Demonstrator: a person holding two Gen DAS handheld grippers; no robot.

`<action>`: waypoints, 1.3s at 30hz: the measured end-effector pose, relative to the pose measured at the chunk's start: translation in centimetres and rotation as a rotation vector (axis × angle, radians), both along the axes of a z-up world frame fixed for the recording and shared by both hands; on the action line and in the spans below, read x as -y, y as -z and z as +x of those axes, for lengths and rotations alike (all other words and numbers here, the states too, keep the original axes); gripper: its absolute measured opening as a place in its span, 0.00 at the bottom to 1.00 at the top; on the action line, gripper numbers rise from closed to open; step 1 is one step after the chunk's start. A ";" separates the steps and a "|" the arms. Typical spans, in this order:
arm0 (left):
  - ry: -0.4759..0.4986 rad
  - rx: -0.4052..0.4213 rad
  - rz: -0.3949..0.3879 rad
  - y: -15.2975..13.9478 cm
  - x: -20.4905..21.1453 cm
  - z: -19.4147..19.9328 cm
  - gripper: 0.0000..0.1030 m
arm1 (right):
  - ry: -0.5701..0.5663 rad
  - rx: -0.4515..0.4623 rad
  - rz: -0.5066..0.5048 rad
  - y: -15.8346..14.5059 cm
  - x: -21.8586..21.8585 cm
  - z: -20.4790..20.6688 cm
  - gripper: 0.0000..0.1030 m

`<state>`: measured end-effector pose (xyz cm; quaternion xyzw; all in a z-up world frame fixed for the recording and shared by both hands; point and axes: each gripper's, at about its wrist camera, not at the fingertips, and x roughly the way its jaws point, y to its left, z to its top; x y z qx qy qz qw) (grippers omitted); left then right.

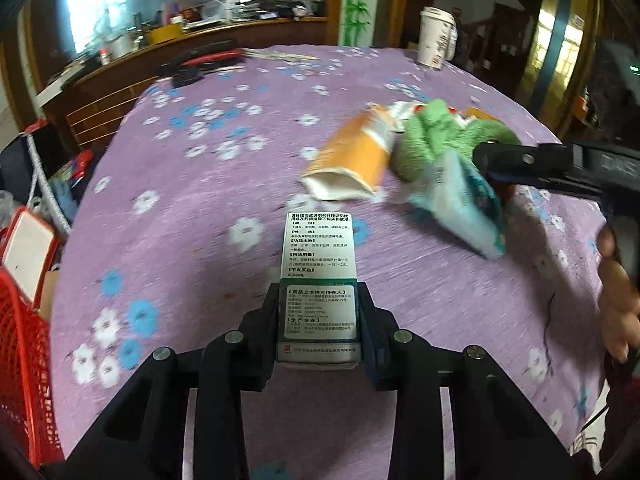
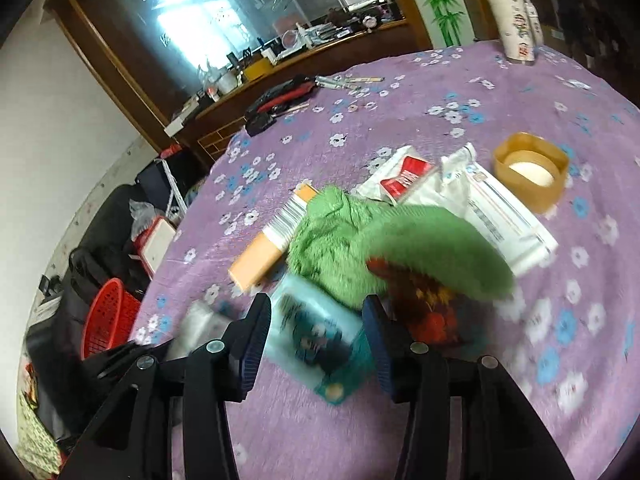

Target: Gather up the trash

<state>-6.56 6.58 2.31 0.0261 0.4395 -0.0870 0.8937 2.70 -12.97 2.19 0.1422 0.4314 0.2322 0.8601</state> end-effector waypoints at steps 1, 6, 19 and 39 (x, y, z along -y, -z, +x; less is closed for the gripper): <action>-0.010 0.002 -0.005 0.0 -0.4 -0.1 0.32 | -0.005 -0.004 -0.016 0.3 -0.3 0.5 0.52; -0.034 -0.009 -0.054 0.0 -1.6 0.2 0.32 | -0.082 -0.045 0.009 0.6 -0.7 -0.5 0.58; -0.029 0.004 -0.048 0.0 -1.4 -0.1 0.32 | -0.250 0.101 -0.320 1.2 -5.6 -5.1 0.71; -0.046 0.043 -0.019 -0.4 -1.0 -0.5 0.32 | -0.151 0.093 -0.365 1.8 -5.3 -5.4 0.32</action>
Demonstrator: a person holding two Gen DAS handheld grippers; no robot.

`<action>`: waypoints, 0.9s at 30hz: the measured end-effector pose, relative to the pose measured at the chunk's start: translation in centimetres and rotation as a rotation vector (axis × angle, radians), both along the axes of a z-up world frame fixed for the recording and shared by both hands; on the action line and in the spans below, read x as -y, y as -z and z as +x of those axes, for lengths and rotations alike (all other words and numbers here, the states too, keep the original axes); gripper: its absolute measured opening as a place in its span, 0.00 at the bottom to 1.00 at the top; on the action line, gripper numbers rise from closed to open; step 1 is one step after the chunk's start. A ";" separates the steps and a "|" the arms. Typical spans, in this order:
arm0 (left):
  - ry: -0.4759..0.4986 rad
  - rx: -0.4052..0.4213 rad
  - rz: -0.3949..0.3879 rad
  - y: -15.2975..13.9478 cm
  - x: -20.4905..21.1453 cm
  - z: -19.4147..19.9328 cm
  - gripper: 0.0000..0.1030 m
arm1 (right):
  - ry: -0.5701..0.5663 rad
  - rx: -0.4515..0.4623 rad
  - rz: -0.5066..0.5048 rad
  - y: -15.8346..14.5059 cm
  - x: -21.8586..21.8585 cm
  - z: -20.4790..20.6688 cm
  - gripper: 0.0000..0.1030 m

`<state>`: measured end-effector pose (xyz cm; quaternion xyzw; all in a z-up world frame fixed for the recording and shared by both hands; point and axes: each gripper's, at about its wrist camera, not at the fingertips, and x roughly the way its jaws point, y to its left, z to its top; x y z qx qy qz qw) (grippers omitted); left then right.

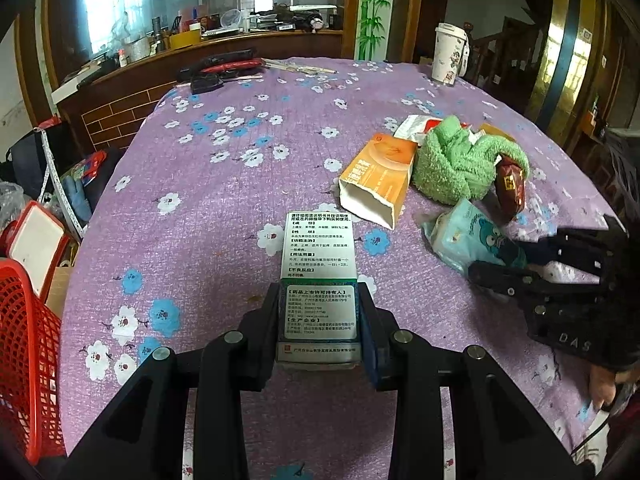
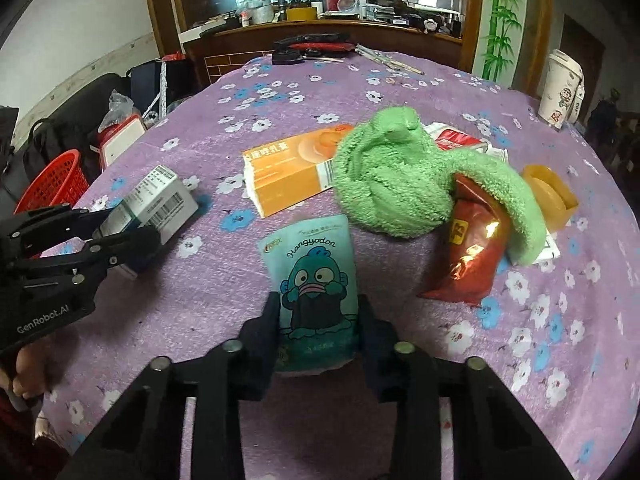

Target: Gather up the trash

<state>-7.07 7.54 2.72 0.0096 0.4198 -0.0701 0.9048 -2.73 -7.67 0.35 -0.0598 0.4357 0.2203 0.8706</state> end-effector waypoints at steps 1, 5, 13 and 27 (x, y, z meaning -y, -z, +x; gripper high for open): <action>-0.001 0.003 -0.007 -0.1 0.0 -0.1 0.32 | 0.006 0.006 0.010 -0.2 0.0 -0.2 0.32; -0.015 0.042 -0.026 -0.6 0.4 -0.5 0.32 | 0.067 0.078 0.082 -1.4 0.5 -1.7 0.32; -0.042 0.086 -0.006 -0.9 1.0 -1.0 0.32 | 0.127 0.121 0.158 -1.8 1.0 -2.4 0.32; -0.045 0.114 0.057 -0.8 1.7 -1.3 0.32 | 0.131 0.089 0.187 -1.3 1.4 -2.0 0.32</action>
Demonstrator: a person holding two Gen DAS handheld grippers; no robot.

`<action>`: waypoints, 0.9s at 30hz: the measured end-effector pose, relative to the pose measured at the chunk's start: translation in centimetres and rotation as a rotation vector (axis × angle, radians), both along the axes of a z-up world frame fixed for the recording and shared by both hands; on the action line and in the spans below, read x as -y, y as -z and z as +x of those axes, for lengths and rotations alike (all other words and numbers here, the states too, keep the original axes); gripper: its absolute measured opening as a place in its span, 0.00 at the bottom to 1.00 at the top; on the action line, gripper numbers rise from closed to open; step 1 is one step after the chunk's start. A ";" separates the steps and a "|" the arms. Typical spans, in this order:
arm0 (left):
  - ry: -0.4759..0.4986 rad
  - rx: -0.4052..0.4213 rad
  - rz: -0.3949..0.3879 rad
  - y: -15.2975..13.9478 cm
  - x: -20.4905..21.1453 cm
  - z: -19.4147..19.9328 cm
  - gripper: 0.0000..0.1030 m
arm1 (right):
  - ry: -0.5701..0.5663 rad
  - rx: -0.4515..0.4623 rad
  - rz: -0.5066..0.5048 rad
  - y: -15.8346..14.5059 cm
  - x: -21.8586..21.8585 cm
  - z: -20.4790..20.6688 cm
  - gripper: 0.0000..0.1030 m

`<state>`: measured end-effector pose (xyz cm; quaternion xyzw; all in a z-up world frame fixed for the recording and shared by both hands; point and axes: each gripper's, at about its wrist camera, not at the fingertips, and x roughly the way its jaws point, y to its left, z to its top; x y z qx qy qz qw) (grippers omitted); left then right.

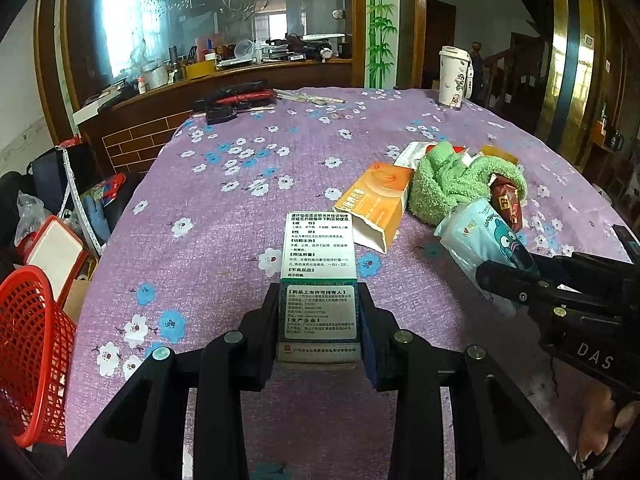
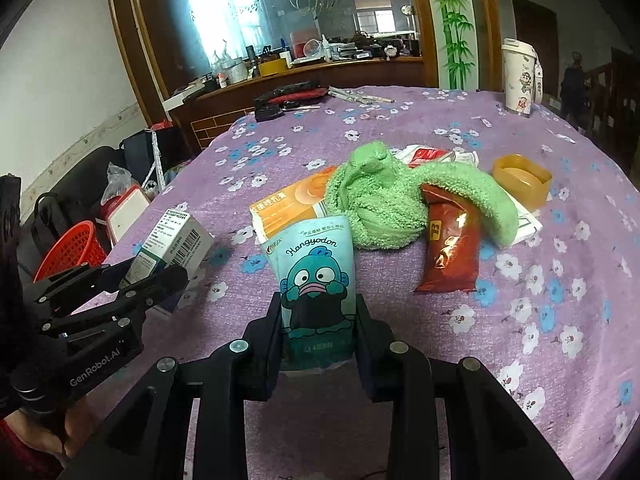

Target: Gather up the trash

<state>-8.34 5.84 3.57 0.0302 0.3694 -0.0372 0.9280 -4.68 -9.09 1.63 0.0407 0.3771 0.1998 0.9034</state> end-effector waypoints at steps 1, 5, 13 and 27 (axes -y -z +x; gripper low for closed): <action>-0.001 0.001 0.000 0.0 0.0 0.0 0.32 | 0.000 0.002 0.000 0.0 0.0 -0.1 0.32; 0.000 0.001 -0.002 0.0 -0.1 0.0 0.32 | -0.004 0.005 -0.001 0.0 -0.1 -0.2 0.33; 0.002 0.002 -0.003 0.0 -0.1 0.0 0.32 | -0.008 0.003 0.003 0.0 -0.1 -0.3 0.33; 0.002 0.002 -0.004 0.0 -0.1 0.0 0.32 | -0.014 -0.002 0.003 0.1 -0.1 -0.2 0.33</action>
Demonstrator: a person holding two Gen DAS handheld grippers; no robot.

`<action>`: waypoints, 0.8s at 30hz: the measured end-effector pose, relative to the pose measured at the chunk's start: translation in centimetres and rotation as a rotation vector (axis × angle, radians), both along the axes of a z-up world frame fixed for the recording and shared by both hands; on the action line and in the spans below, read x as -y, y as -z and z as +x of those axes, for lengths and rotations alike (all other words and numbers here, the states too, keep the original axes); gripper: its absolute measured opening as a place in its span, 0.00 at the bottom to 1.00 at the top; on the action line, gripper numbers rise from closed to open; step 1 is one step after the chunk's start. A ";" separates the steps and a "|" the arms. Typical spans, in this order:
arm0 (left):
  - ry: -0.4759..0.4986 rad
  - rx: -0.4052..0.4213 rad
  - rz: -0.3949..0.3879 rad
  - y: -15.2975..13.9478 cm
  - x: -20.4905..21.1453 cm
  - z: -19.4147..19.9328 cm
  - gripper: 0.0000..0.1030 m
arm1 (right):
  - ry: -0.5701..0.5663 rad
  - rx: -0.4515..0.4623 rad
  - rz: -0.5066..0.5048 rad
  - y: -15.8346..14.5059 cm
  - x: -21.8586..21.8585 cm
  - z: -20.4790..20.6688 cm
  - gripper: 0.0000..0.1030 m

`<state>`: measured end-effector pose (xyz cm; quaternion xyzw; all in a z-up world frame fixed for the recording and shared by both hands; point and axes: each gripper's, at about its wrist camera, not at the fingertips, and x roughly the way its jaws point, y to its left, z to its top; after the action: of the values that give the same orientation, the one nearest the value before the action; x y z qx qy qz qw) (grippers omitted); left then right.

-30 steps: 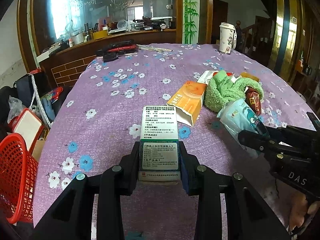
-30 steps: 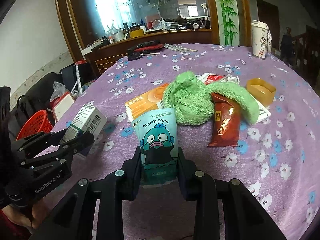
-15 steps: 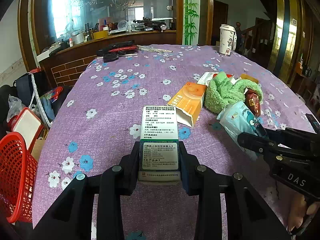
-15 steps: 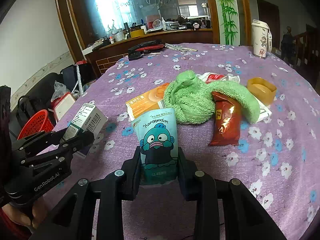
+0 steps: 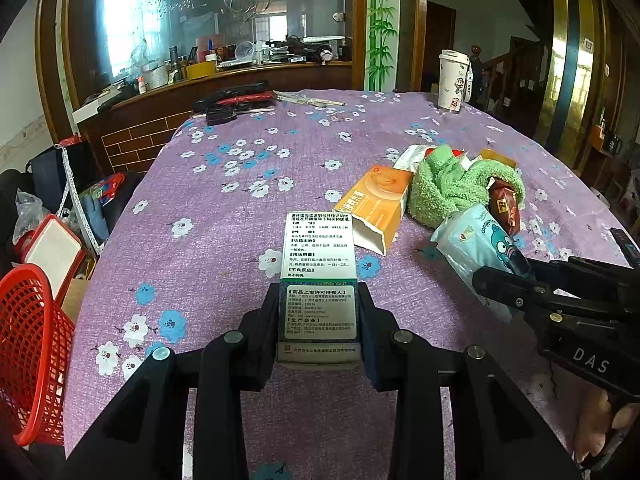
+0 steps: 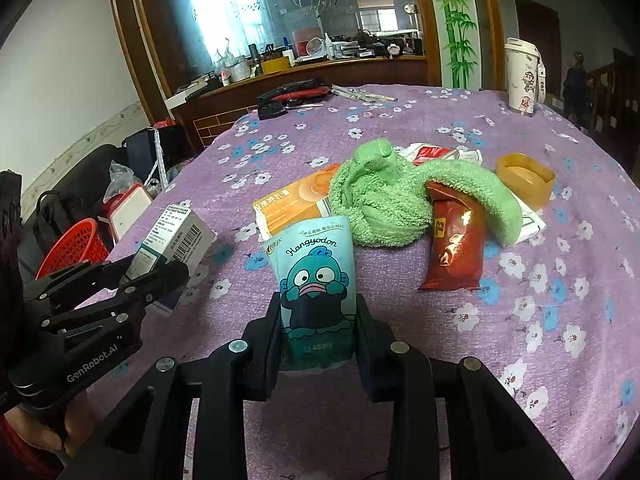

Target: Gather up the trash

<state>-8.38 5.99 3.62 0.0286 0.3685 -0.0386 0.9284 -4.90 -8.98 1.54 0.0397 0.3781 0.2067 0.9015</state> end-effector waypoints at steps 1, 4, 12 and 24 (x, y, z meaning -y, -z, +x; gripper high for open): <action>0.002 0.001 -0.001 0.0 0.0 0.0 0.32 | -0.001 0.000 0.001 0.0 0.0 0.0 0.33; 0.001 0.000 -0.001 0.0 0.0 0.0 0.32 | 0.000 0.000 0.001 0.0 0.0 0.0 0.33; 0.001 0.002 -0.002 0.0 -0.1 0.0 0.32 | 0.001 0.000 0.000 0.0 0.0 0.0 0.33; 0.001 0.001 -0.002 0.0 -0.1 -0.1 0.32 | 0.004 0.002 0.004 0.0 0.2 0.1 0.33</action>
<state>-8.44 6.08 3.60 0.0277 0.3678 -0.0393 0.9286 -4.76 -9.20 1.52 0.0422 0.3767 0.2059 0.9022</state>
